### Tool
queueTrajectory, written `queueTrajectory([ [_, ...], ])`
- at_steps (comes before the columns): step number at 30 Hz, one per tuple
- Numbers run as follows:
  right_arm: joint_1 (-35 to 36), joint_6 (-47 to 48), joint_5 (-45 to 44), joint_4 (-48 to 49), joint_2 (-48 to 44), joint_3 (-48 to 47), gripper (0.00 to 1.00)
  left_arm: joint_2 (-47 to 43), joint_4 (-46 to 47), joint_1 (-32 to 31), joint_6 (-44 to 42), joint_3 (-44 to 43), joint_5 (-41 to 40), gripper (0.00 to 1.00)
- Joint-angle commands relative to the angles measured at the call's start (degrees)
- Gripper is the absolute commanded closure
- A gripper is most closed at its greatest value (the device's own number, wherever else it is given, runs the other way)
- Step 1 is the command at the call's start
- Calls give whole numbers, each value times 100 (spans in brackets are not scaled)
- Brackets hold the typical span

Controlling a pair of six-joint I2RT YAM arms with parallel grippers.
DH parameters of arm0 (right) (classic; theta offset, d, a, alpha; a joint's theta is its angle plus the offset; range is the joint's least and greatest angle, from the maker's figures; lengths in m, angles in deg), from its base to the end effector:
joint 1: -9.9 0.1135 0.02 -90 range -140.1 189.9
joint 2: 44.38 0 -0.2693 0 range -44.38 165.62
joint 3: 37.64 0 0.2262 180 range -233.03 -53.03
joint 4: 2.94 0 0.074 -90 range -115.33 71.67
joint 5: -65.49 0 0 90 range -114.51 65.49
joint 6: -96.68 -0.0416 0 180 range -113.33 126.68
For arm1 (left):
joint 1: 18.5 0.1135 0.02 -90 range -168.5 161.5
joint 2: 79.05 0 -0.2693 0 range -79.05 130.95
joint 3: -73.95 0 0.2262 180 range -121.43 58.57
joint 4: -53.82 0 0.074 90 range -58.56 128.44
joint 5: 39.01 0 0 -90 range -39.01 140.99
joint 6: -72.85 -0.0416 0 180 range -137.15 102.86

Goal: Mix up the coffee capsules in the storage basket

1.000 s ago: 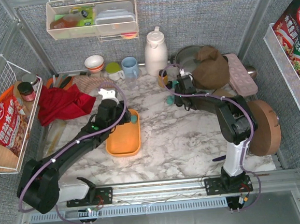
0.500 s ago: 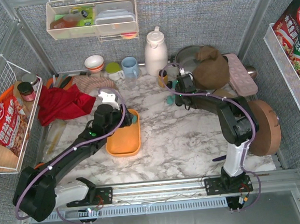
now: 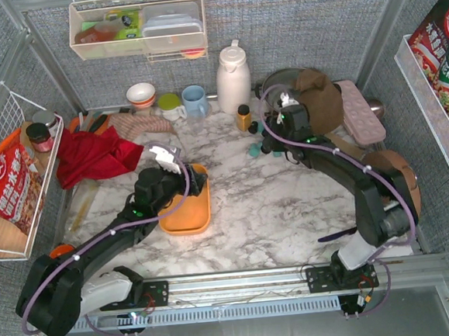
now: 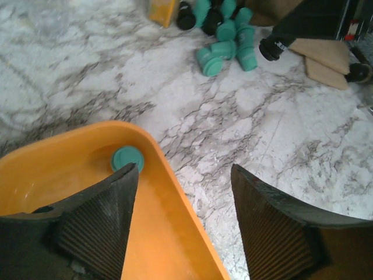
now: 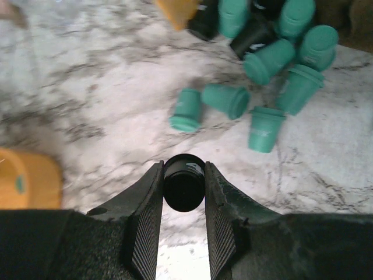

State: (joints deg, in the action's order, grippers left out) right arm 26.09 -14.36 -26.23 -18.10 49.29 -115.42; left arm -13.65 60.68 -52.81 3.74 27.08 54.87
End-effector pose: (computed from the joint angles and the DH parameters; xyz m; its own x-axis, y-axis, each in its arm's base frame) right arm 0.3401 0.0975 0.2607 -0.5535 0.2130 -0.8052 -0.0592 0.9542 0.2931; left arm 0.1929 -0.1351 0.2631 -0.3761 -0.1740 -0.9101 0.5170 0.7757 -0.3620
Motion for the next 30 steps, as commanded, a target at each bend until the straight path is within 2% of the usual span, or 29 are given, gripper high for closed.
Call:
queueTrajectory([
  [1,8,-13,950,-271,-677,146,86,48,2210,-11,-735,479,957,24],
  [4,9,-69,1418,-223,-1310,460,86,287,3186,-101,-1438,690,1446,22],
  [7,12,-208,1787,-55,-1956,904,86,643,3664,-250,-2081,684,1757,17],
  [12,16,-664,2245,421,-2853,1475,86,1397,4414,-605,-3106,600,1955,8],
  [14,26,-847,2371,591,-3137,1647,86,1728,5083,-757,-3402,643,1989,6],
  [16,46,-1046,2415,804,-3384,1844,86,2067,5934,-828,-3454,665,2074,6],
  [19,76,-1377,2597,1136,-3522,2060,87,2514,6664,-898,-3347,553,2239,8],
  [26,212,-1795,2804,1606,-3504,2267,87,3165,7161,-1141,-3184,135,2402,19],
  [30,291,-1942,2868,1841,-3415,2319,87,3307,7168,-1242,-3126,23,2475,21],
])
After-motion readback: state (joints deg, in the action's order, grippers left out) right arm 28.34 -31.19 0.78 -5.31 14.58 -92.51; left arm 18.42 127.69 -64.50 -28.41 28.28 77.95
